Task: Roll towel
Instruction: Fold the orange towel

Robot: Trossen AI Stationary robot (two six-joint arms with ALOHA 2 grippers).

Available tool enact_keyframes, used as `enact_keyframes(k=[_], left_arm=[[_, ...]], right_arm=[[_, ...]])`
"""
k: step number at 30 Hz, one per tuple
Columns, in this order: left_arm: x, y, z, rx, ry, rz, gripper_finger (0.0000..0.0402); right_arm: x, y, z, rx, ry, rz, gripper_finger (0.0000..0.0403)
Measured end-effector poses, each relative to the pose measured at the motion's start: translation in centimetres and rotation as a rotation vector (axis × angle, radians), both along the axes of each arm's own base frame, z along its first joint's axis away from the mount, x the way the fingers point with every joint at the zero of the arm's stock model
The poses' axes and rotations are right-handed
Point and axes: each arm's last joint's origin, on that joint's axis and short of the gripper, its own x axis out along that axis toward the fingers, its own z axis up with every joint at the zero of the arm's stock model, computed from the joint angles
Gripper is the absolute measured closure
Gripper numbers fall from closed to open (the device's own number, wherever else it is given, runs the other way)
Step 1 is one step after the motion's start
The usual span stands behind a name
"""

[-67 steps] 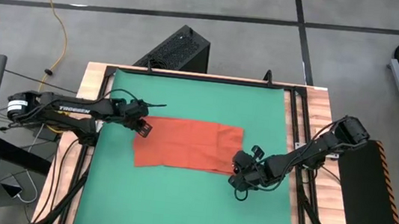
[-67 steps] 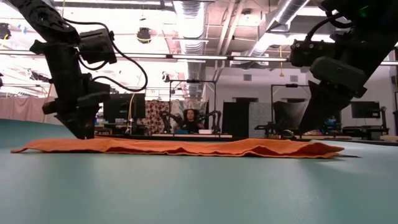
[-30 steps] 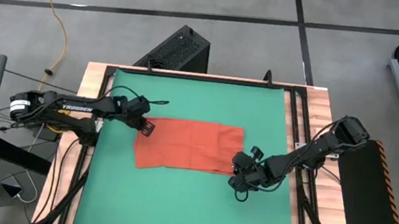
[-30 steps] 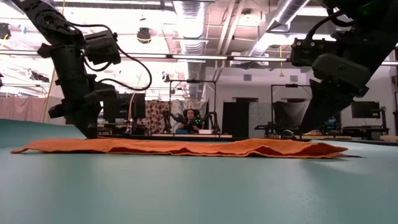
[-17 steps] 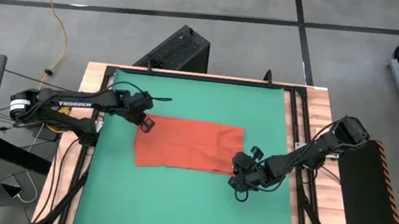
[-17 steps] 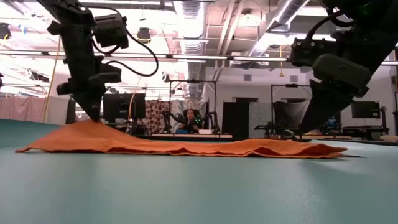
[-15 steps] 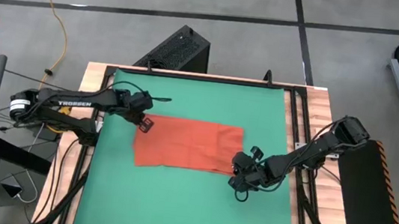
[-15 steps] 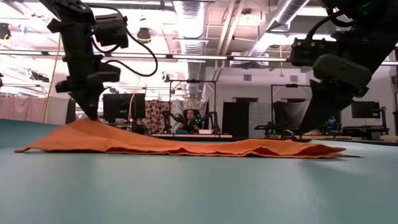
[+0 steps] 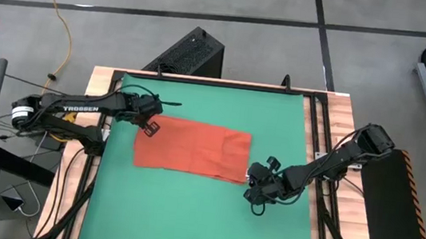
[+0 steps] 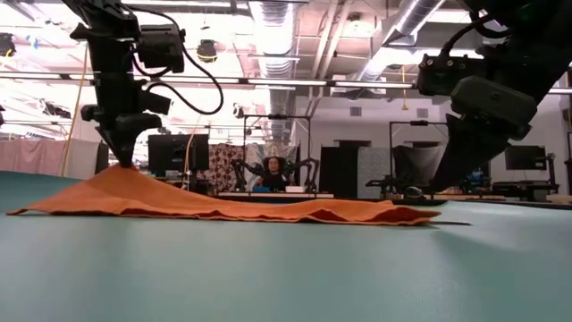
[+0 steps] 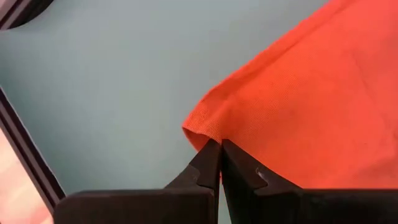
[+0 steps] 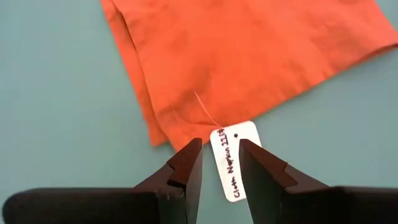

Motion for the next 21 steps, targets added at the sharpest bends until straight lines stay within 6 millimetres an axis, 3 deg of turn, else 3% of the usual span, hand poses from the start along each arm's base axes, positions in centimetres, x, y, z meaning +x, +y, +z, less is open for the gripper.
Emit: enact_keyframes(k=[7, 11, 15, 18, 21], left_arm=[[0.2, 0.0, 0.7, -0.022, 0.002, -0.033, 0.0401], [0.2, 0.0, 1.3, -0.018, 0.018, -0.046, 0.0401], [0.3, 0.1, 1.6, -0.008, 0.011, -0.044, 0.0401], [0.3, 0.1, 1.6, -0.006, 0.016, -0.053, 0.0401], [0.3, 0.1, 1.6, -0.001, 0.026, -0.069, 0.0401]], right_arm=[[0.7, -1.5, 0.3, -0.133, -0.046, -0.051, 0.0274], [1.7, -4.9, 0.3, -0.171, -0.02, -0.156, 0.0274], [2.7, -8.4, 0.2, -0.06, 0.015, -0.177, 0.0274], [3.5, -8.0, 0.5, 0.028, -0.01, -0.012, 0.0274], [3.7, -5.6, 0.8, -0.026, -0.032, 0.195, 0.0274]])
